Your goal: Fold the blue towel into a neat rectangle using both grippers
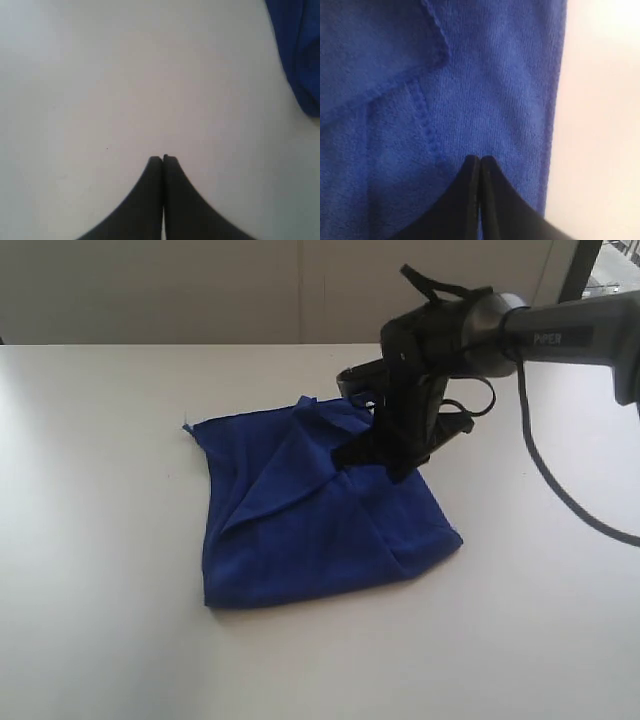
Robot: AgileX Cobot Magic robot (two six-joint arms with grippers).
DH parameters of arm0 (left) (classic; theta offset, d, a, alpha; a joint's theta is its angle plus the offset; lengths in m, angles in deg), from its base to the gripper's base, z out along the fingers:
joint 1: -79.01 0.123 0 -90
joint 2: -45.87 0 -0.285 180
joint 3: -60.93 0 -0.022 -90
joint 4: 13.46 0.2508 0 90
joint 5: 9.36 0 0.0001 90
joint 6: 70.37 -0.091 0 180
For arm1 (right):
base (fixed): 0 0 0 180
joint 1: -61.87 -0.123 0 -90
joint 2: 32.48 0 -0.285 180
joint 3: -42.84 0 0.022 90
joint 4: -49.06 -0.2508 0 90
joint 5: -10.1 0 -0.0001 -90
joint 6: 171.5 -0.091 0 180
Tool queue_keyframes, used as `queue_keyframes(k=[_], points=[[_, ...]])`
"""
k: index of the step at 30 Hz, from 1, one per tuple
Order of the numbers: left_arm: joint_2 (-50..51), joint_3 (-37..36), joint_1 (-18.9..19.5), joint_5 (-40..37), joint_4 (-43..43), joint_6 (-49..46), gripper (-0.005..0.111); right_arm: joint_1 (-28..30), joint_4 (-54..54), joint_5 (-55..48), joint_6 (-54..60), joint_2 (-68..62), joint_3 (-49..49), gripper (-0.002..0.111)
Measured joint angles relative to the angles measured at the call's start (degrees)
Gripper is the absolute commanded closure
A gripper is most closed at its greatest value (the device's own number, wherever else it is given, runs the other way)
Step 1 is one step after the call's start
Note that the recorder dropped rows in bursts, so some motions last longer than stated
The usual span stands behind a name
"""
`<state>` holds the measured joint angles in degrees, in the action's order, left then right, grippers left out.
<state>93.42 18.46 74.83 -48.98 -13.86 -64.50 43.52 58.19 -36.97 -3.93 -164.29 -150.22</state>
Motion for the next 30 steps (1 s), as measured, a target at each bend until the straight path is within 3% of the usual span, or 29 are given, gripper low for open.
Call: queue_keyframes(k=[8,30], points=[[0.0,0.0,0.0,0.0,0.0,0.0,0.107,1.2,0.1,2.2,-0.9,0.2,4.2,0.108],[0.0,0.0,0.0,0.0,0.0,0.0,0.107,1.7,6.2,-4.5,-5.5,6.2,14.3,0.108]])
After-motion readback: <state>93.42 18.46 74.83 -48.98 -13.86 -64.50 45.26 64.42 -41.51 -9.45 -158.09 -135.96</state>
